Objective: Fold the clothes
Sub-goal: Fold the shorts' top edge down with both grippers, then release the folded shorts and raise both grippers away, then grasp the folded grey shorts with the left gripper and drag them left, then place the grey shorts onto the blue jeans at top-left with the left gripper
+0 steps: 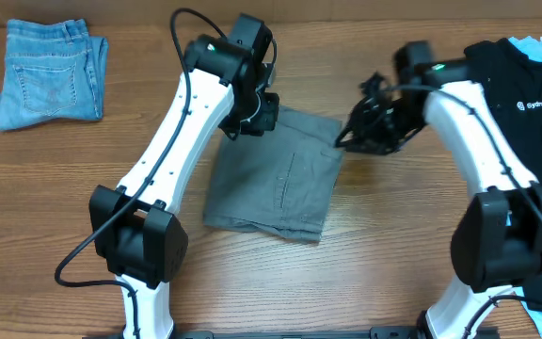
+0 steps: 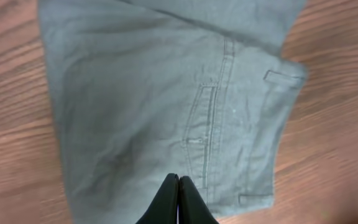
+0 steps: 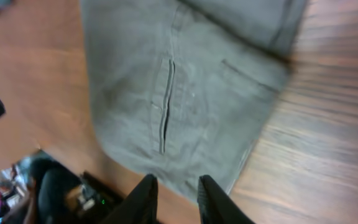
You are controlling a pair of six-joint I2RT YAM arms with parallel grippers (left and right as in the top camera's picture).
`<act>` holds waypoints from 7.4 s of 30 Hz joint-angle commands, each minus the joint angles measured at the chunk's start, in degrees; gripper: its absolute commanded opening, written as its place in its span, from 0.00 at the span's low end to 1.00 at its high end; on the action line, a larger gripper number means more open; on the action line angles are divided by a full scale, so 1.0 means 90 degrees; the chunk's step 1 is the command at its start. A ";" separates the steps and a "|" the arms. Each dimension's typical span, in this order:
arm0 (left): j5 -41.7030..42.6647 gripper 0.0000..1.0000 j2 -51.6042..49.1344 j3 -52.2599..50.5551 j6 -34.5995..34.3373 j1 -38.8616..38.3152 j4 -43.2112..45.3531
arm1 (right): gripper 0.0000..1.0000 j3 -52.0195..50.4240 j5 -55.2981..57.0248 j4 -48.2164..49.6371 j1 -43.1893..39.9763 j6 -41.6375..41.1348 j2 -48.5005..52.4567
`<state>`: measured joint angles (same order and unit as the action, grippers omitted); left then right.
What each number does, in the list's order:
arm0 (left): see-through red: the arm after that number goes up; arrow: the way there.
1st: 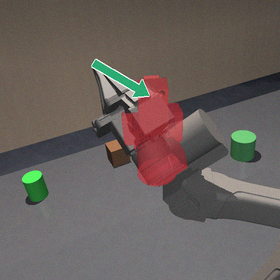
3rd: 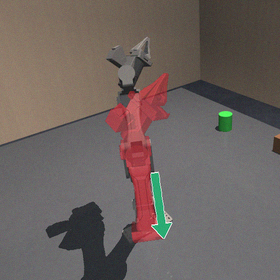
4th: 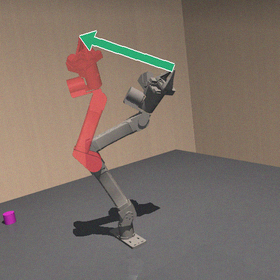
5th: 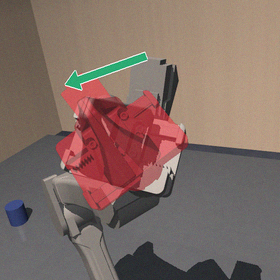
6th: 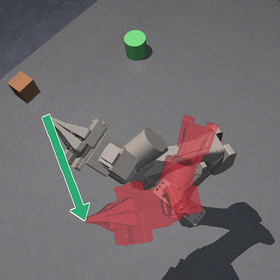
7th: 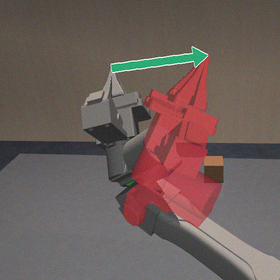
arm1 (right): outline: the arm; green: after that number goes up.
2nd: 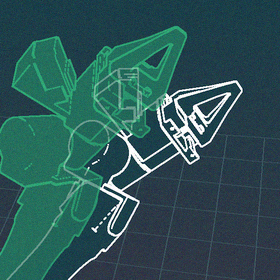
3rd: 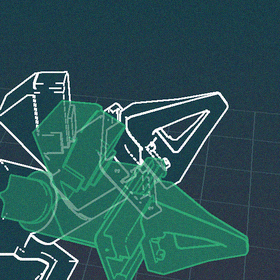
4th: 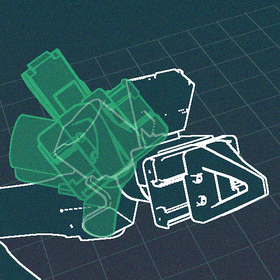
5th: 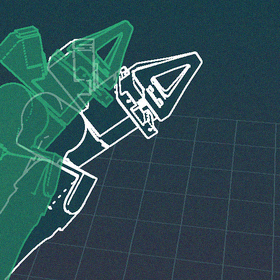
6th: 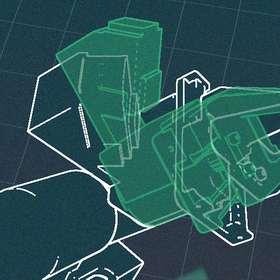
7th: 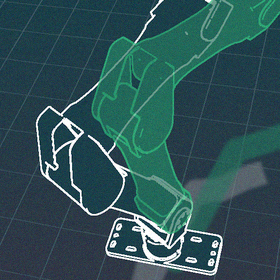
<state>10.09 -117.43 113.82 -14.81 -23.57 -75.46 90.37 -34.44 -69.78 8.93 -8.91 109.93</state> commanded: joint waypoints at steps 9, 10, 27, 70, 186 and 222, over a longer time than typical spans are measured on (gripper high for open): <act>0.0049 0.04 -0.0049 -0.2611 -0.0085 0.0010 0.1528 | 0.22 -0.2487 -0.0488 0.1894 0.0549 -0.1042 0.0051; 0.0046 0.04 -0.0049 -0.2735 -0.0100 0.0015 0.1605 | 0.22 -0.2642 -0.0588 0.2069 0.0597 -0.1042 0.0051; -0.0068 0.04 0.0056 -0.3509 -0.0041 0.1112 0.1472 | 0.04 -0.2591 0.1372 0.1872 0.0364 -0.2113 0.0005; 0.0753 0.04 0.1647 -0.4809 0.0000 0.0680 0.1042 | 0.17 -0.1926 0.1989 0.0673 0.1071 -0.2494 -0.0449; -0.2786 0.04 -0.1860 0.2161 0.2436 0.3706 0.1367 | 1.00 0.3208 0.3655 -0.3028 0.1078 -0.2470 -0.2827; -0.3925 0.04 -0.1872 0.3609 0.1214 0.4214 0.2341 | 1.00 0.3203 0.3232 -0.3031 0.1078 -0.2516 -0.2776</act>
<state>-23.22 -134.39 144.22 -1.87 12.53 -55.86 119.37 -5.13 -97.14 18.79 -31.48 84.84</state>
